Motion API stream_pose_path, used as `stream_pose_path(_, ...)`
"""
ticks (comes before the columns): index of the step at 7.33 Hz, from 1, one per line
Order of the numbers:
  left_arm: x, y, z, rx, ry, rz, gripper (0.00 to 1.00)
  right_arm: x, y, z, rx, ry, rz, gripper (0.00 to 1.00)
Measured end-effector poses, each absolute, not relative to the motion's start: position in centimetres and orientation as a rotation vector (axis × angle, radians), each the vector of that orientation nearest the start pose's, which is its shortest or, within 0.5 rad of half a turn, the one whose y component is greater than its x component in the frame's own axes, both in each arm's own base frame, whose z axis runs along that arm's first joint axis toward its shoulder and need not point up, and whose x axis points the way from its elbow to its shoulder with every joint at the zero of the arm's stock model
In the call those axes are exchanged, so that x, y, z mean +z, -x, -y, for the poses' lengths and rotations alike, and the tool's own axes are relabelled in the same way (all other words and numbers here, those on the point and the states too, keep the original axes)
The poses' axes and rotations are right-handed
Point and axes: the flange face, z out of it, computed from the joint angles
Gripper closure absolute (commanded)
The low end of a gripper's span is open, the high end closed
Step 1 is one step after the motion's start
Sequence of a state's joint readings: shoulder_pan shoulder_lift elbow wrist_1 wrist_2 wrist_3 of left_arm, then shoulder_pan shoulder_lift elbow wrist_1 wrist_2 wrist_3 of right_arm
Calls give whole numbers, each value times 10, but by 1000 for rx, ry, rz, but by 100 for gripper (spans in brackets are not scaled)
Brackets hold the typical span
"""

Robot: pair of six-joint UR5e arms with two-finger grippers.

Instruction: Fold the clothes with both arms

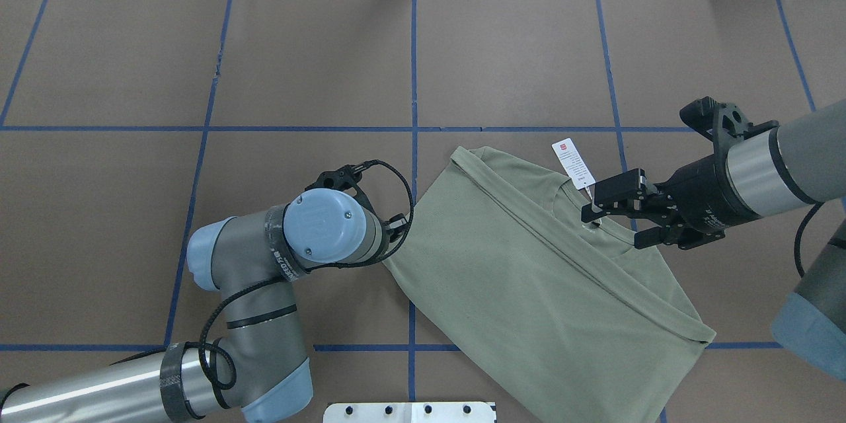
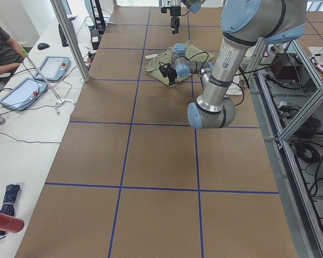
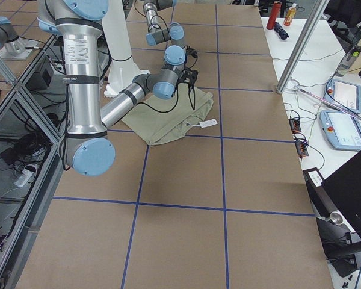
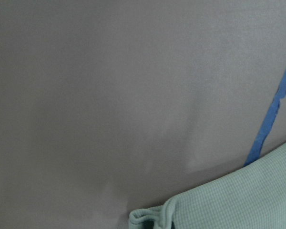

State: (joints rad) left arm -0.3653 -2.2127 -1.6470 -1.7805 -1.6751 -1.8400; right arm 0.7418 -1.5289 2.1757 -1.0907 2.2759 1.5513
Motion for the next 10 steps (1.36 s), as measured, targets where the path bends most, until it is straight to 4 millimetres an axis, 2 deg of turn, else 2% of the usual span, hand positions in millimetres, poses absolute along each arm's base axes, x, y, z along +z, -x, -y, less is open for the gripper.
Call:
stream_pose_path(2, 228, -575, 405, -587, 7, -943, 100, 286, 274, 359, 244, 154, 1242, 0)
stream_pose_path(5, 260, -533, 504, -592, -131, -914, 100, 282, 271, 376, 267, 124, 1249, 0)
stream_pose_path(6, 272, -525, 542, -583, -183, -917, 100, 281, 273, 382, 274, 115, 1250, 0)
stream_pose_path(7, 276, -525, 576, -573, -229, -933, 100, 281, 274, 385, 280, 108, 1248, 0)
stream_pose_path(8, 271, -531, 607, -554, -275, -955, 100, 283, 276, 388, 285, 107, 1243, 0)
stream_pose_path(10, 265, -545, 650, -509, -390, -991, 100, 287, 279, 390, 286, 112, 1236, 0)
